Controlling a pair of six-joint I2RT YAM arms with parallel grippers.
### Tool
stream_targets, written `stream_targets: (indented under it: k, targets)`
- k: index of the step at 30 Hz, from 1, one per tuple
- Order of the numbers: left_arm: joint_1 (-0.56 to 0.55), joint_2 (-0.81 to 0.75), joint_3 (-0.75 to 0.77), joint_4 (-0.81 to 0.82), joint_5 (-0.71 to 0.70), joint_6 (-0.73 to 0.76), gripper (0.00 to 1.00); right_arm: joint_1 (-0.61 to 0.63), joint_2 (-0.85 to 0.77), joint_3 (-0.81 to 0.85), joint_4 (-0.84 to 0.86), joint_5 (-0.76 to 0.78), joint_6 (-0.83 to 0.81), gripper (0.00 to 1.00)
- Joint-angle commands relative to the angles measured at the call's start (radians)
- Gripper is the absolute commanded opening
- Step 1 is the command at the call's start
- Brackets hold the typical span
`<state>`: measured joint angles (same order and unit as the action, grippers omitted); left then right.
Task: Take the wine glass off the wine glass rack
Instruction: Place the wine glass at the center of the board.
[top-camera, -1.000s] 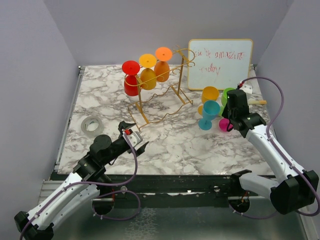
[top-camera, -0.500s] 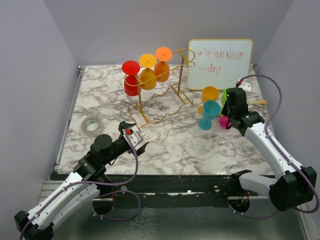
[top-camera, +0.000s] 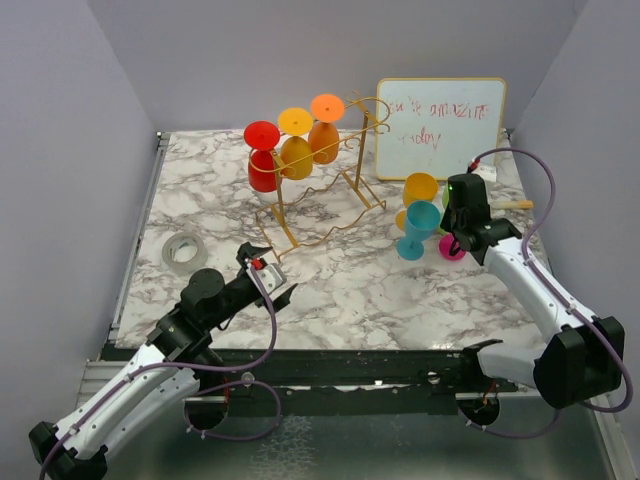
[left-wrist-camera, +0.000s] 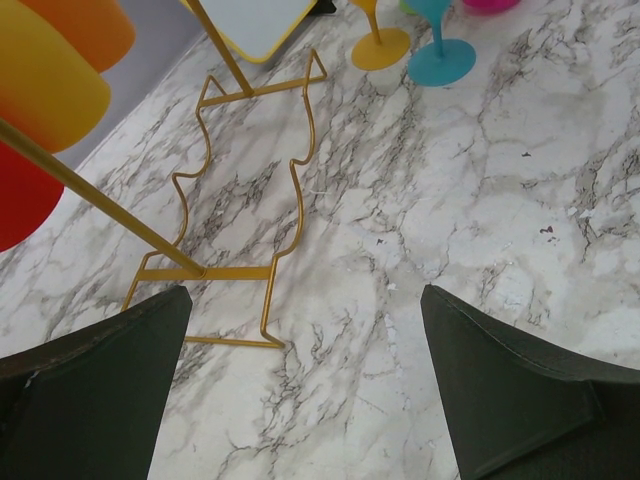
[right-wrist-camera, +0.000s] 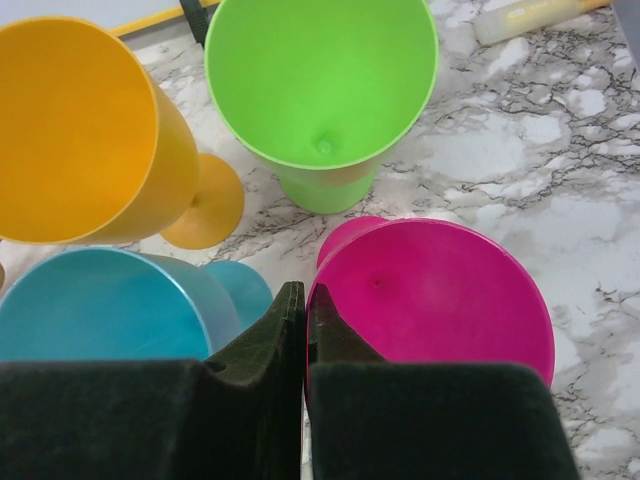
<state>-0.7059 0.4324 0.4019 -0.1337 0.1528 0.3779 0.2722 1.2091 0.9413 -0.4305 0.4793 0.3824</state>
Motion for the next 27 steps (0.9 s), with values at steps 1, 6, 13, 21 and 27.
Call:
stream_targets:
  k: [1, 6, 13, 21, 27]
  targets:
    - [0.005, -0.013, -0.002, -0.008, 0.001, 0.006, 0.99, -0.017, 0.025, 0.000, 0.007, -0.021, -0.022, 0.01]
    - [0.005, -0.010, -0.002, -0.009, 0.003, 0.006, 0.99, -0.027, 0.038, 0.003, 0.012, -0.060, -0.018, 0.01]
    - [0.005, -0.014, -0.002, -0.009, 0.003, 0.007, 0.99, -0.040, 0.056, 0.022, 0.008, -0.094, -0.014, 0.07]
    - [0.005, -0.015, -0.003, -0.009, 0.004, 0.009, 0.99, -0.051, 0.063, 0.041, -0.003, -0.100, -0.008, 0.11]
    - [0.005, -0.013, -0.003, -0.009, 0.005, 0.009, 0.99, -0.054, 0.060, 0.059, -0.007, -0.117, -0.015, 0.11]
